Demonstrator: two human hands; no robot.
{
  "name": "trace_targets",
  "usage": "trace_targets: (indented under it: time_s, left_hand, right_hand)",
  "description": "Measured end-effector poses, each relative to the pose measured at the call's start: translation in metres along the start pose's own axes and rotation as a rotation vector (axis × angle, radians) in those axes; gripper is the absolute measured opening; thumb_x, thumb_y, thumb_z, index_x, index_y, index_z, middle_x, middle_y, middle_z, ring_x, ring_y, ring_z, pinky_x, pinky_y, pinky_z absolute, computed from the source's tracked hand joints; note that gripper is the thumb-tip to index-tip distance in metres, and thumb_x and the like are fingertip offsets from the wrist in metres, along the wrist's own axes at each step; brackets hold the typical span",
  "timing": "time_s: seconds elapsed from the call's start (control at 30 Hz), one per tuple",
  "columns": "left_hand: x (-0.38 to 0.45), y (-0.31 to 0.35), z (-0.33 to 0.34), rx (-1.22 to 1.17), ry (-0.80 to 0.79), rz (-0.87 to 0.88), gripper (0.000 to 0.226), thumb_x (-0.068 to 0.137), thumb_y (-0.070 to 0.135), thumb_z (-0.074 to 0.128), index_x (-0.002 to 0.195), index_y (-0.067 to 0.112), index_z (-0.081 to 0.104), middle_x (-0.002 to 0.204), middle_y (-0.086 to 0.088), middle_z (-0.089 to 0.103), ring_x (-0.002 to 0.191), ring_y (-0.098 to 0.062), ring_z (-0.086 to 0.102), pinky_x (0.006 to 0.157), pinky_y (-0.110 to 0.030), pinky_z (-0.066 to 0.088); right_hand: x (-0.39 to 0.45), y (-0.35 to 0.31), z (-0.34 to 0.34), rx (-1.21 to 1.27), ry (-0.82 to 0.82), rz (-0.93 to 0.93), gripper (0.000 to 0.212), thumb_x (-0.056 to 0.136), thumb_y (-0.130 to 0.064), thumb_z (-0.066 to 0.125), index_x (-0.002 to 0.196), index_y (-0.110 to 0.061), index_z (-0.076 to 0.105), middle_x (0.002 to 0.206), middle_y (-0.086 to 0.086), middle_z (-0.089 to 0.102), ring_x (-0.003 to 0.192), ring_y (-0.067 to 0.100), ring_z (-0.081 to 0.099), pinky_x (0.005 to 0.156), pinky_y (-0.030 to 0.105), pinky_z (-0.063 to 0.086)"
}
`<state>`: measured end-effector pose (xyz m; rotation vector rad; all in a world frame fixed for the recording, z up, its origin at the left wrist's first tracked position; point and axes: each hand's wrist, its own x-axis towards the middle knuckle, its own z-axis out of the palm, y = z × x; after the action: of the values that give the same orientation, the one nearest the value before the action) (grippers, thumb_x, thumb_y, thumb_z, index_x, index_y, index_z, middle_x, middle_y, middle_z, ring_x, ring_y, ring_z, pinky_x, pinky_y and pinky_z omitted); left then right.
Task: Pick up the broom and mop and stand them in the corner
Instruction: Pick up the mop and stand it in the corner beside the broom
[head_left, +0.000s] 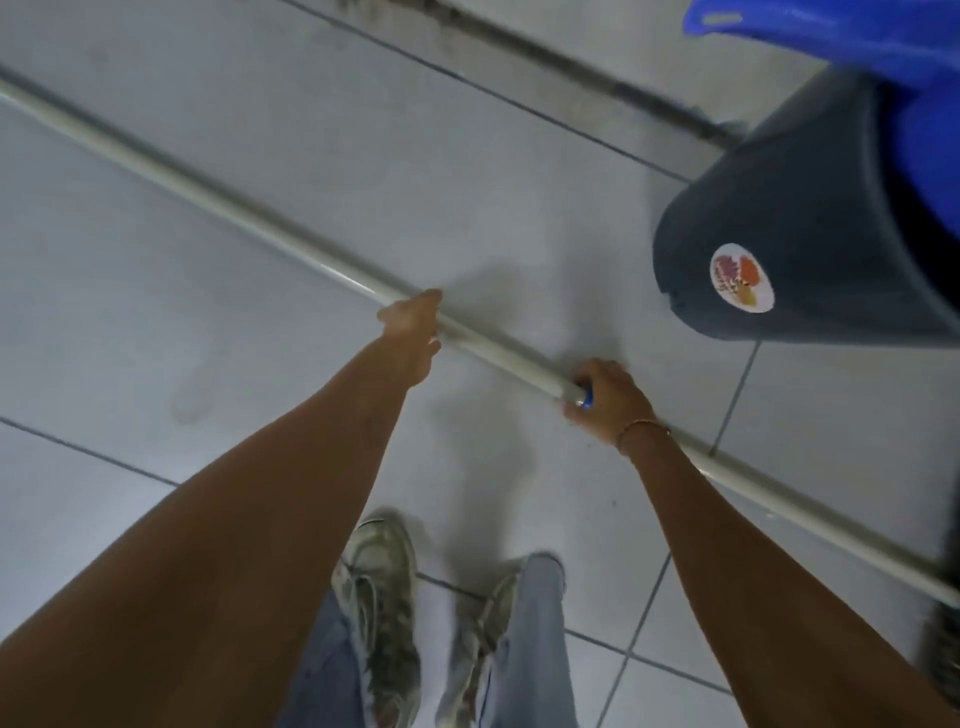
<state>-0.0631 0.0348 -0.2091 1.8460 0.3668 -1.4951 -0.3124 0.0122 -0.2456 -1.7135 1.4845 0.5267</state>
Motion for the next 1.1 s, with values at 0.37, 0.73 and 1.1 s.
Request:
trace_targets:
  time_s: [0.37,0.73,1.1]
  left_hand:
    - [-0.189,0.06,-0.015,-0.278,0.085,0.148,0.031,0.082,0.024,0.072,0.107,0.009,0.059,0.096,-0.006,0.063,0.089,-0.019,0.064,0.089,-0.03,0.053]
    - [-0.589,0.2,0.103,-0.436,-0.067,0.472,0.024,0.078,0.01,0.061,0.062,0.012,0.043,0.037,0.002,0.033,0.031,-0.015,0.027,0.038,-0.022,0.029]
    - [-0.859,0.199,0.195,-0.074,-0.639,0.866,0.032,0.078,0.005,0.062,0.054,0.014,0.043,0.035,0.007,0.035,0.031,-0.013,0.029,0.038,-0.022,0.027]
  right_hand:
    - [-0.129,-0.053,-0.119,0.013,-0.205,0.052,0.021,0.076,-0.03,0.061,0.089,-0.016,0.055,0.08,0.002,0.056,0.079,0.025,0.059,0.06,0.028,0.043]
    - [-0.385,-0.108,-0.334,0.321,0.288,0.115,0.022,0.079,-0.026,0.062,0.084,-0.005,0.067,0.08,0.012,0.063,0.085,0.033,0.064,0.069,0.032,0.046]
    - [-0.56,-0.09,-0.459,0.749,0.772,0.19,0.018,0.073,-0.023,0.066,0.072,-0.007,0.058,0.073,0.011,0.059,0.07,0.031,0.06,0.064,0.035,0.052]
